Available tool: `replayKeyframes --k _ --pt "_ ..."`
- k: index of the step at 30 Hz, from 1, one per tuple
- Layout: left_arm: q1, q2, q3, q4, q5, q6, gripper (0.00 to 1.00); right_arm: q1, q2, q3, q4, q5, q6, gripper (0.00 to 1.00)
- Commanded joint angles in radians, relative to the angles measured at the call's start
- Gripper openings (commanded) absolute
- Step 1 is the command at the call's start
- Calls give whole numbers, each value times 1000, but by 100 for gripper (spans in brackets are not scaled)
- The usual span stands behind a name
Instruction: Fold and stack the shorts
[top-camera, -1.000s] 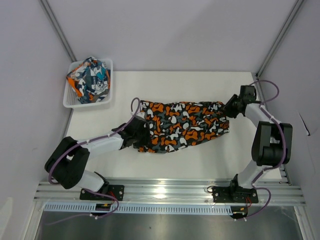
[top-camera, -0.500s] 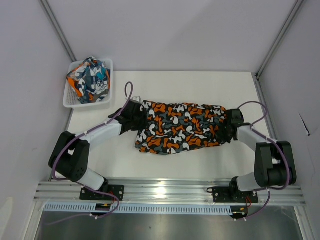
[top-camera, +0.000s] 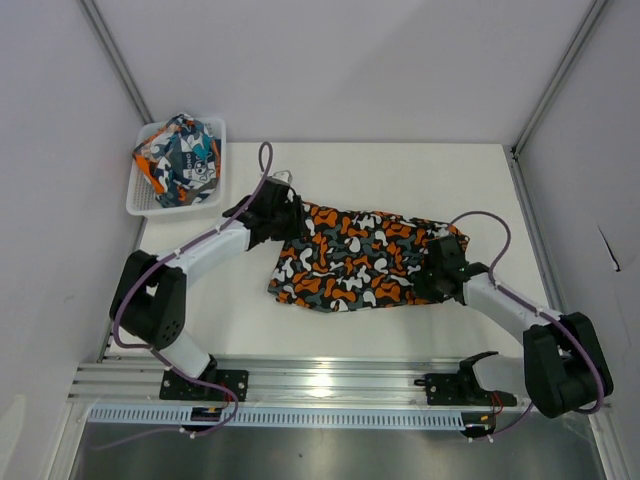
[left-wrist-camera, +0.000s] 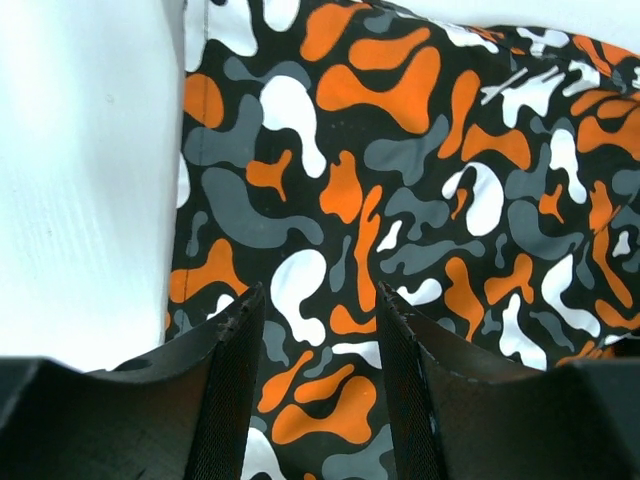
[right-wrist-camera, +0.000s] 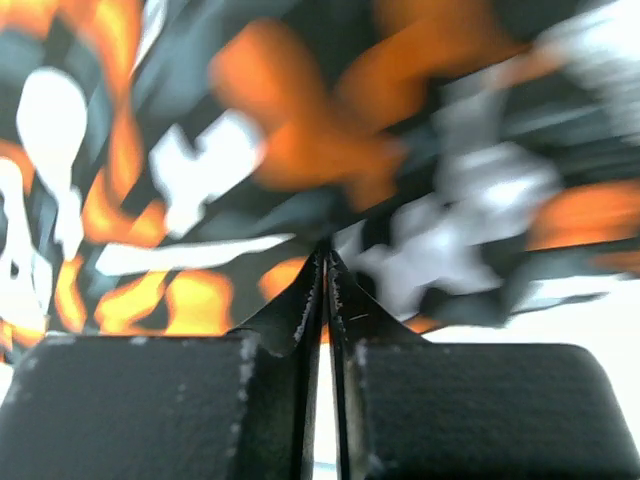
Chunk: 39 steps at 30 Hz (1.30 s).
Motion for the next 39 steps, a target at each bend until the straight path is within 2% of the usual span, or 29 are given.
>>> replayKeyframes --k 1,2,4,9,14,16,21,22,23,26,34,39 --pt "1 10 22 13 56 30 51 100 27 58 0 -80 3 9" --pt "-10 9 16 21 59 32 51 144 60 76 -9 -80 -3 13" --pt "-40 -4 -4 38 59 40 51 176 79 117 -34 -61 -8 30" --pt "-131 -22 -18 63 36 53 52 169 -11 133 -98 -20 -6 50" --pt "-233 -13 -7 87 21 60 52 63 -88 186 -198 44 -32 52" --pt "-258 2 1 89 21 58 52 -33 -96 197 -227 54 -43 50" --pt "-252 77 33 54 -4 18 53 -226 -85 223 -243 83 -100 51" --pt "-247 85 40 46 1 12 53 -236 -82 231 -247 106 -109 59" --pt "-247 90 42 44 4 7 53 -242 -79 239 -255 183 -106 77" --pt "-247 87 42 47 2 4 53 -258 -57 263 -263 244 -120 87" --pt "-243 59 41 27 -7 15 54 -264 142 283 -221 281 -144 89" --pt "-234 32 30 10 -14 24 54 -248 292 289 -181 235 -157 88"
